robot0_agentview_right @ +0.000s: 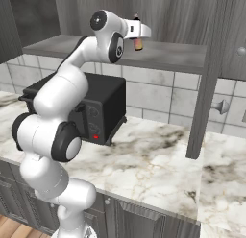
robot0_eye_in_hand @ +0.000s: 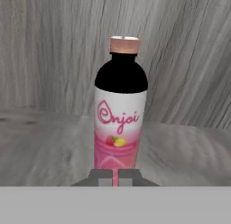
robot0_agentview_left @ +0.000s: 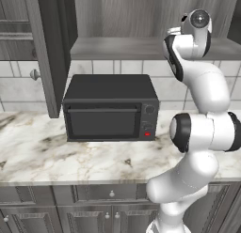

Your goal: Sort all alcoholic drinks to one cabinet, and non-alcoholic drinks to the other.

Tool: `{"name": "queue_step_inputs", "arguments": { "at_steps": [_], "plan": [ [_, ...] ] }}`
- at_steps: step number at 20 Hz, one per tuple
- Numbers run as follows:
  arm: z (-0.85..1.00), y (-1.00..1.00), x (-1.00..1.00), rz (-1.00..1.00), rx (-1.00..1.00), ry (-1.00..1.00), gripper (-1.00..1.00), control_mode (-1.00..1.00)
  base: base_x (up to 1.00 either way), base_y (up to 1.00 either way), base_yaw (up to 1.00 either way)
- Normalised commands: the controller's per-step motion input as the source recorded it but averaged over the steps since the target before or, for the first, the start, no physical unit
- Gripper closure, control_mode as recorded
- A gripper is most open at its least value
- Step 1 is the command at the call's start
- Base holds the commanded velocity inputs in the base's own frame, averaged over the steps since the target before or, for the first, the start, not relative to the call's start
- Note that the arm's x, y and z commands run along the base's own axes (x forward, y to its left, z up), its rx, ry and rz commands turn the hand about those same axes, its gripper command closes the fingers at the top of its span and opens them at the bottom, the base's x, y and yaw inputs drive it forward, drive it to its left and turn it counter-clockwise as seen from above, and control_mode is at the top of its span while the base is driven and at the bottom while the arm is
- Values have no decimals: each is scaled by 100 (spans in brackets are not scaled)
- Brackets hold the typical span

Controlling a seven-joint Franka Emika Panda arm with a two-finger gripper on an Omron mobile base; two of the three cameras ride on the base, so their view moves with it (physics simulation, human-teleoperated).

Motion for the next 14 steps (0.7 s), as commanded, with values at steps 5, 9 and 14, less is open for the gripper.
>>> {"name": "queue_step_inputs", "arguments": {
  "at_steps": [5, 9, 14],
  "plan": [
    [-6, -1, 6, 0, 0, 0, 100, -100, 0, 0, 0],
    [-5, -1, 2, 0, 0, 0, 100, -100, 0, 0, 0],
    [-1, -3, -1, 0, 0, 0, 100, -100, 0, 0, 0]
  ]
}}
